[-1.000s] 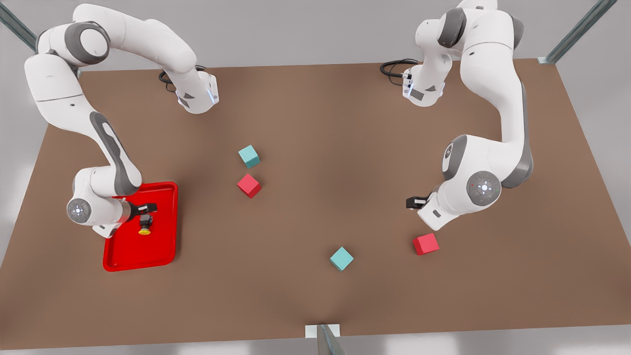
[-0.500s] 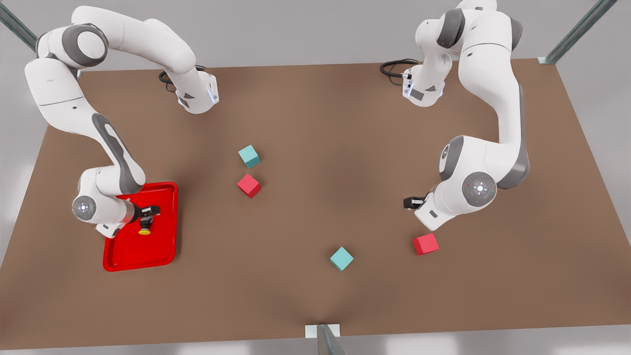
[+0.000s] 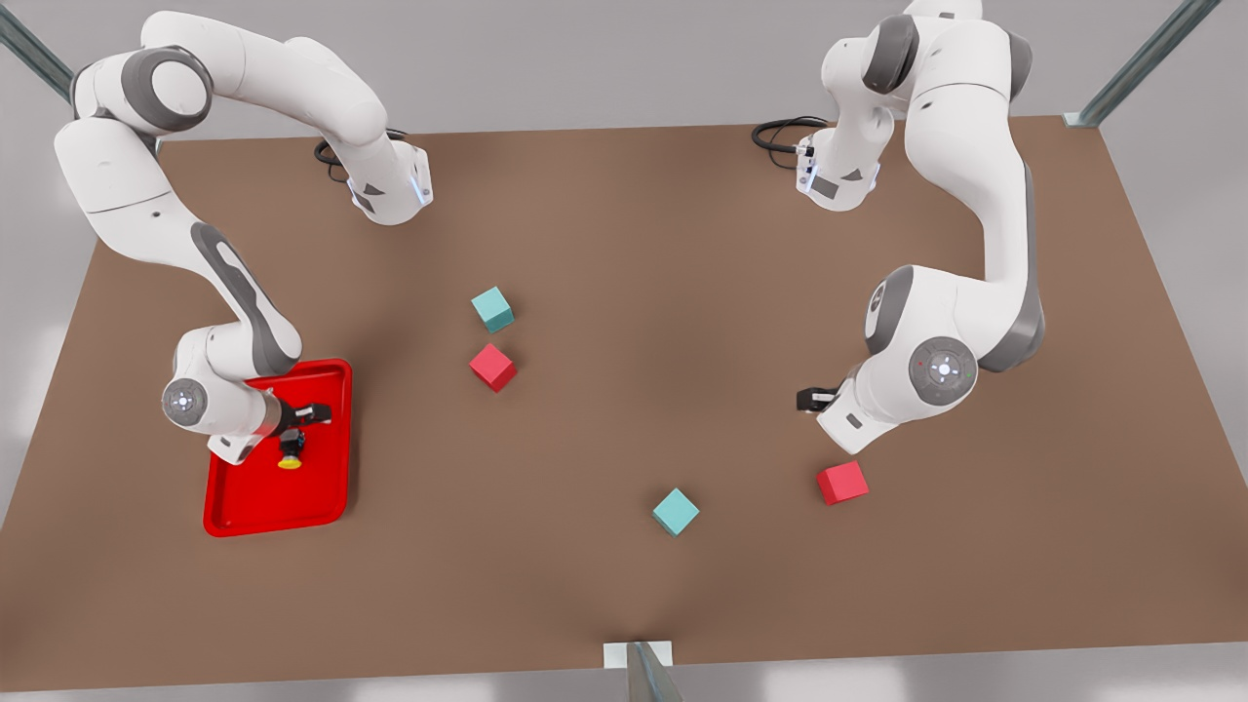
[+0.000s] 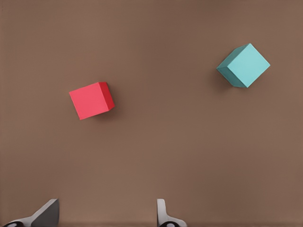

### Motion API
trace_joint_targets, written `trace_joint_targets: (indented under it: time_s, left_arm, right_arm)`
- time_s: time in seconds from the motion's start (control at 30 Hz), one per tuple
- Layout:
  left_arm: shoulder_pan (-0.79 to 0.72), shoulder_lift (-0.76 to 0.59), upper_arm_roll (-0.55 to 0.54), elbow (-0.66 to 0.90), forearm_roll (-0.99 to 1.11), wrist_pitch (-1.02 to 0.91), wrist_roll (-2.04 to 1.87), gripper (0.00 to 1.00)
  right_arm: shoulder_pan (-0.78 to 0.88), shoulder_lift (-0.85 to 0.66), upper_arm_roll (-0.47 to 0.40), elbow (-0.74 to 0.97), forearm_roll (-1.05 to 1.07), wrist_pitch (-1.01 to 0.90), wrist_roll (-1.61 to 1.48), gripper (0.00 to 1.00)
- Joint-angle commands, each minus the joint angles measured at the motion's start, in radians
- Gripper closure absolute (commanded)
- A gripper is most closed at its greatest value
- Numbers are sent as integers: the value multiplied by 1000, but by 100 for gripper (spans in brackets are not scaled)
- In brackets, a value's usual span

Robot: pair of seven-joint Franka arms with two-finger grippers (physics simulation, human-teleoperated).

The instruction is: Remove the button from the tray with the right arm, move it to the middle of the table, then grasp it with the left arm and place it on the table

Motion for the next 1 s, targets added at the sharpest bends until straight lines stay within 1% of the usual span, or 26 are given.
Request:
trace_joint_targets:
  time_s: [0.0, 0.07, 0.4, 0.43, 0.47, 0.5, 0.53, 0.73, 0.83, 0.93, 0.97]
  left_arm:
    - [-1, 0, 0, 1, 2, -1, -5, 0]
    - [-7, -2, 0, 1, 2, -1, -11, 0]
    - [-7, 0, 0, 1, 2, 0, -11, 0]
    - [-7, 0, 0, 1, 0, 0, -11, 0]
    - [-8, 1, 0, 1, 2, 0, -11, 0]
    - [-8, 1, 0, 1, 0, 0, -11, 0]
    - [-9, 1, 0, 1, 2, 2, -11, 0]
    - [-17, 1, 0, 1, 0, 2, -14, 0]
    - [-18, 0, 0, 1, 2, 2, -14, 0]
    - [-18, 1, 0, 1, 2, 2, -14, 0]
    - [-17, 1, 0, 1, 2, 2, -14, 0]
  right_arm:
    - [-8, 2, 1, 2, -9, 15, 21, 0]
    - [-25, 13, 2, 9, -37, 9, 21, 0]
    - [10, 25, 5, 35, -31, 11, 38, 0]
    - [10, 25, 5, 37, -31, 11, 38, 25]
    - [12, 27, 5, 37, -31, 11, 38, 40]
    - [12, 28, 5, 37, -31, 11, 38, 48]
    - [10, 30, 5, 37, -31, 11, 38, 50]
    - [10, 16, 7, 45, -28, 5, 38, 51]
    - [2, 2, 27, 46, -24, -6, 38, 54]
    - [2, -10, 30, 46, -24, -21, 38, 54]
    - [-2, -37, 44, 45, -23, -58, 38, 54]
